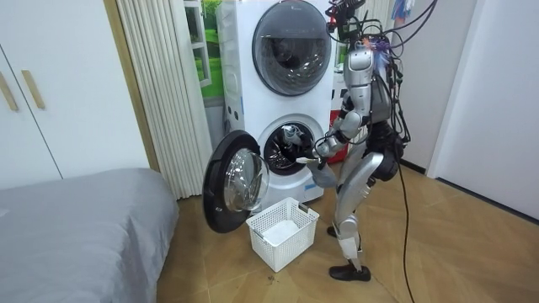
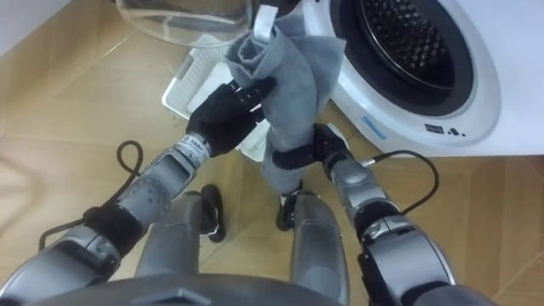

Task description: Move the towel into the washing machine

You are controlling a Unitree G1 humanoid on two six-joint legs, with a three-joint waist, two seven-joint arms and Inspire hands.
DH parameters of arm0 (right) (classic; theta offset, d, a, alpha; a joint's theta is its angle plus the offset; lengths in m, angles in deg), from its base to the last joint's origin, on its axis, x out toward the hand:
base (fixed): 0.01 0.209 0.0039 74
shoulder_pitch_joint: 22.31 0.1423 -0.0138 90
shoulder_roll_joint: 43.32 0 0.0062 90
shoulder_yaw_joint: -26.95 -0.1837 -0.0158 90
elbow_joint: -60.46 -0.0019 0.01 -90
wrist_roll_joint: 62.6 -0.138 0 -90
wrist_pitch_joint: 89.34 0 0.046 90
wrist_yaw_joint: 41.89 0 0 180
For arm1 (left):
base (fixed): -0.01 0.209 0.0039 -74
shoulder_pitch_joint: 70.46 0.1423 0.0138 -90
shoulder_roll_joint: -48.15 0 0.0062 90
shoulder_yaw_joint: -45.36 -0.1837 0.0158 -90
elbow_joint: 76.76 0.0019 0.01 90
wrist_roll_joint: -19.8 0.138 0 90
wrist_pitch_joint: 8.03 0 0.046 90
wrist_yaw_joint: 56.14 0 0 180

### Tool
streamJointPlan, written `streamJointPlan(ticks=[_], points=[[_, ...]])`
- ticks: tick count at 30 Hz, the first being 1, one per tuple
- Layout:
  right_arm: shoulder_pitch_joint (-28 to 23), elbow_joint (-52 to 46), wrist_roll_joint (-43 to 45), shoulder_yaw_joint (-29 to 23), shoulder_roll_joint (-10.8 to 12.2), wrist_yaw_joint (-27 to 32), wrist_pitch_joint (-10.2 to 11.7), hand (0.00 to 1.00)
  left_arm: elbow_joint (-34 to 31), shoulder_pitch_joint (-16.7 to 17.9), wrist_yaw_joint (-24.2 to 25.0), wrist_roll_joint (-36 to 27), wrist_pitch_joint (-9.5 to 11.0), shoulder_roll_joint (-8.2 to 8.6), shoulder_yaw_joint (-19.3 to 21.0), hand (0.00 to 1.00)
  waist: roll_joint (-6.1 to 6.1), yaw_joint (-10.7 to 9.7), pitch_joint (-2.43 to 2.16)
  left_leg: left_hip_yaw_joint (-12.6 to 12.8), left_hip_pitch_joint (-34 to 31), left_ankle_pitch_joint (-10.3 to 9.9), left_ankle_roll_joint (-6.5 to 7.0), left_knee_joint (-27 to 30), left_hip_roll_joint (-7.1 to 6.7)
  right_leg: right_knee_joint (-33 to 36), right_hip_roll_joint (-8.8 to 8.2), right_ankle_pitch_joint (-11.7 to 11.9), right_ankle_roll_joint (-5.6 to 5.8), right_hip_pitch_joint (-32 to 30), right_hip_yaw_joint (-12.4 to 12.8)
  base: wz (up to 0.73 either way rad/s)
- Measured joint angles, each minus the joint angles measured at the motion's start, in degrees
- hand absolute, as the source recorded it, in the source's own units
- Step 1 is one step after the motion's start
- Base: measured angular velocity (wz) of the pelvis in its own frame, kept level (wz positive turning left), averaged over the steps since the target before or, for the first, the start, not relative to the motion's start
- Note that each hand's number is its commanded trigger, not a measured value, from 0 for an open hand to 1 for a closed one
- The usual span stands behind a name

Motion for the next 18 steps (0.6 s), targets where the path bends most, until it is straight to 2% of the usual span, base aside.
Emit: streamJointPlan(ticks=[6, 7, 8, 12, 15, 18], points=[[-0.64, -0.46, 1.23, 0.12, -0.1, 0.25, -1.03, 1.0, 0.75, 0.18, 0.0, -1.92, -1.47, -0.57, 0.09, 1.0, 0.08, 0.93, 0.0, 0.1, 0.16, 0.0, -0.02, -0.56, -0.04, 0.05, 0.03, -0.01, 0.03, -0.07, -0.04, 0.0], [-0.9, -0.85, 1.5, 0.11, -0.17, 0.26, -1.55, 1.0, 1.1, 0.31, 0.0, -2.57, -1.98, -0.58, 0.08, 0.21, 0.12, 1.43, -0.01, 0.09, 0.17, 0.03, -0.05, -0.76, -0.05, 0.0, 0.02, -0.01, 0.03, -0.08, -0.09, 0.0], [-1.47, -1.4, 1.91, 0.11, -0.24, 0.31, -1.8, 1.0, 1.13, 0.83, 0.0, -3.35, -2.35, -0.62, 0.11, 0.0, 0.2, 1.71, 0.01, 0.08, 0.25, 0.06, -0.11, -0.96, -0.06, -0.02, 0.02, -0.01, 0.03, -0.05, -0.15, 0.0], [-2.8, -1.42, 2.44, 0.77, -0.16, 1.17, -1.85, 1.0, 1.9, 2.71, 0.0, -3.82, -2.59, -0.66, 0.82, 0.0, 0.54, 3.21, 0.02, -0.06, 0.38, 0.17, -0.3, -1.23, -0.13, 0.0, -0.01, -0.01, 0.02, -0.03, -0.22, 0.0], [-4.15, -1.75, 2.45, 1.01, -0.19, 2.83, -2.56, 1.0, 4.02, 3.36, 0.01, -4.79, -3.09, -0.51, 2.11, 0.0, 1.22, 4.67, -0.17, -0.16, 0.03, 0.18, -0.31, -1.06, -0.19, -0.03, -0.02, -0.01, -0.01, -0.21, -0.28, 0.0], [-5.29, -1.74, 2.4, 0.19, -0.28, 4.43, -3.04, 1.0, 7.7, 3.65, -0.06, -5.72, -3.4, -0.1, 7.08, 0.0, 1.65, 6.28, -0.31, -0.22, 0.02, 0.2, -0.34, -1.09, -0.2, -0.04, 0.07, -0.02, -0.03, -0.25, -0.25, 0.0]])
